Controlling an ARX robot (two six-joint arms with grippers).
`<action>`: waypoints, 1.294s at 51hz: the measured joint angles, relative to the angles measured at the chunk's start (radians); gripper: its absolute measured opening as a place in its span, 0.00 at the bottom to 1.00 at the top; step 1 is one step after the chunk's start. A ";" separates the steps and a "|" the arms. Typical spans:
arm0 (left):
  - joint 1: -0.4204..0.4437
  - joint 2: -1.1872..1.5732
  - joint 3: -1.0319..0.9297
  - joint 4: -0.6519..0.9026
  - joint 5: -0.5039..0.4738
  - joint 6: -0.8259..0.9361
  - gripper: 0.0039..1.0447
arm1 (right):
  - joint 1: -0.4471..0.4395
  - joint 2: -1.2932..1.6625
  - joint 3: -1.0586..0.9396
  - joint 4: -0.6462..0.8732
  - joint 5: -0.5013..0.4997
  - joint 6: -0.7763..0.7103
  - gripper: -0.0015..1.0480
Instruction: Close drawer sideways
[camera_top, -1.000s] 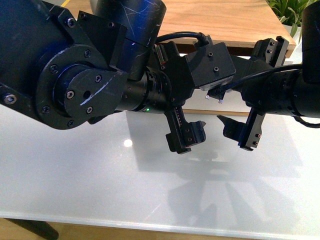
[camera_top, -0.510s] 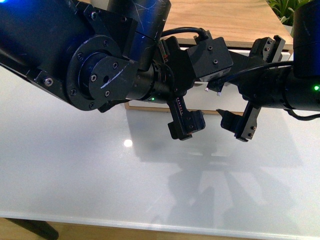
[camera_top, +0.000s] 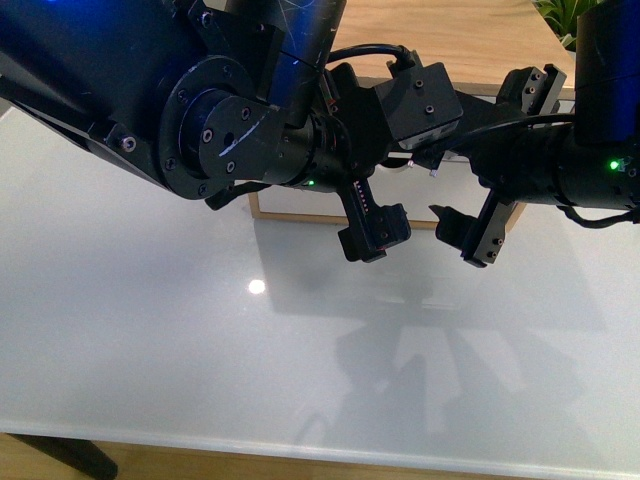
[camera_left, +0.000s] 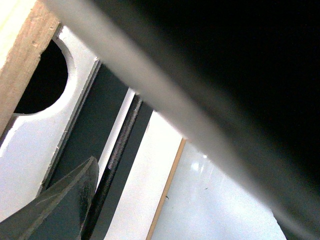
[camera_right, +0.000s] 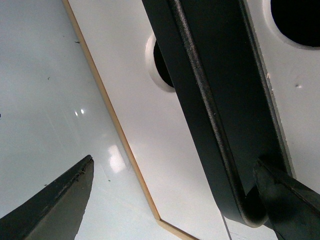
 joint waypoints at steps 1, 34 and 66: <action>0.000 0.002 0.004 -0.002 0.000 0.000 0.92 | -0.001 0.001 0.000 0.001 0.000 0.002 0.91; 0.060 -0.360 -0.359 0.163 0.086 -0.258 0.92 | -0.030 -0.375 -0.287 0.035 -0.087 0.196 0.91; 0.389 -1.069 -0.955 0.460 -0.397 -0.766 0.41 | -0.086 -1.089 -0.813 0.302 0.215 1.003 0.34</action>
